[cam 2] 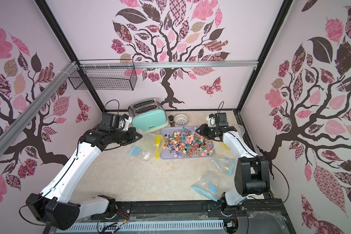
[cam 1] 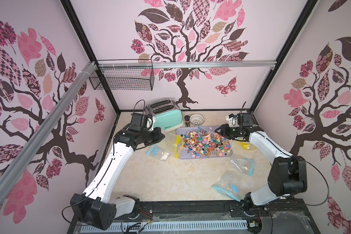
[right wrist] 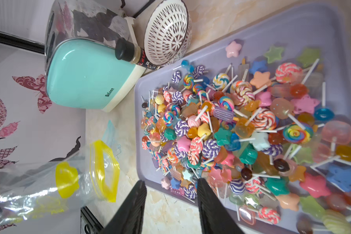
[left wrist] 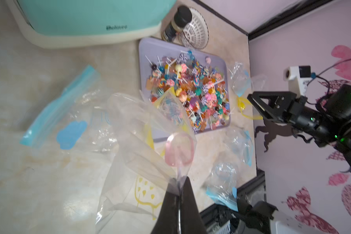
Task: Pour candies out of the ziploc bag
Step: Place the ziploc bag at the center of the board.
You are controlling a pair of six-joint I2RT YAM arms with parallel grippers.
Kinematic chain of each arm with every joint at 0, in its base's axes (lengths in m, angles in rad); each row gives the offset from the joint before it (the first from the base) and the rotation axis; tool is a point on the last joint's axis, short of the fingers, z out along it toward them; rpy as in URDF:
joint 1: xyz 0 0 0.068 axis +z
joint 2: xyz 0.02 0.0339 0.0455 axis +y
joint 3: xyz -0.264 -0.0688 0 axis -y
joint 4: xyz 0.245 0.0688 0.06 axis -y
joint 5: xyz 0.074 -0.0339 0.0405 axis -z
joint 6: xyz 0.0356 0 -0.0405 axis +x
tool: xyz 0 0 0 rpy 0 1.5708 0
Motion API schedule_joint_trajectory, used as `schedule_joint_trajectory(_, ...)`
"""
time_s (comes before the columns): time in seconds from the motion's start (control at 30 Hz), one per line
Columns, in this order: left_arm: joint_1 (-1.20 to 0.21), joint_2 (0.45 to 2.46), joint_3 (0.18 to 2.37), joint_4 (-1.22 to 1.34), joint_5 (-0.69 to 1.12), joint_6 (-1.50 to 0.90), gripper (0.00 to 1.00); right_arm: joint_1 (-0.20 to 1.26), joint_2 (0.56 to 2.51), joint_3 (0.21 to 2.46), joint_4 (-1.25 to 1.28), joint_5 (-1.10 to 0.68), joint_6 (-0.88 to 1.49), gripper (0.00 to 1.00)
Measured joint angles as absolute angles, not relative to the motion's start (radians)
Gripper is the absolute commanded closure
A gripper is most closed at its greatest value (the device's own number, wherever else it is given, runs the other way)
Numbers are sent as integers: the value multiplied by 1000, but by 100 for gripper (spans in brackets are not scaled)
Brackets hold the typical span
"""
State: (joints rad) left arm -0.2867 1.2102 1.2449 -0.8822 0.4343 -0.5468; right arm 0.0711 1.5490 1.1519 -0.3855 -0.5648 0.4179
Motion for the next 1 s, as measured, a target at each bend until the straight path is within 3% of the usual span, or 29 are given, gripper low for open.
schedule_joint_trajectory(0.3,-287,1144,928,-860,379,-582,100,165,1504,1130,-413,-539,397,52)
schedule_joint_trajectory(0.33,-287,1154,904,-861,356,-587,92,175,1499,1124,-413,-536,395,51)
schedule_joint_trajectory(0.47,-286,1189,859,-896,258,-615,3,189,1488,1083,-418,-522,384,40)
schedule_joint_trajectory(0.53,-286,1188,859,-915,207,-626,2,189,1488,1067,-422,-508,380,29)
schedule_joint_trajectory(0.6,-286,1184,865,-936,150,-638,2,189,1487,1053,-421,-487,371,6)
schedule_joint_trajectory(0.63,-286,1184,874,-949,122,-638,2,189,1485,1047,-420,-474,374,1)
schedule_joint_trajectory(0.83,-321,1165,989,-961,-215,-646,2,188,1431,994,-385,-280,355,0)
schedule_joint_trajectory(1.0,-290,989,881,-706,-557,-617,2,170,1258,768,-81,18,269,0)
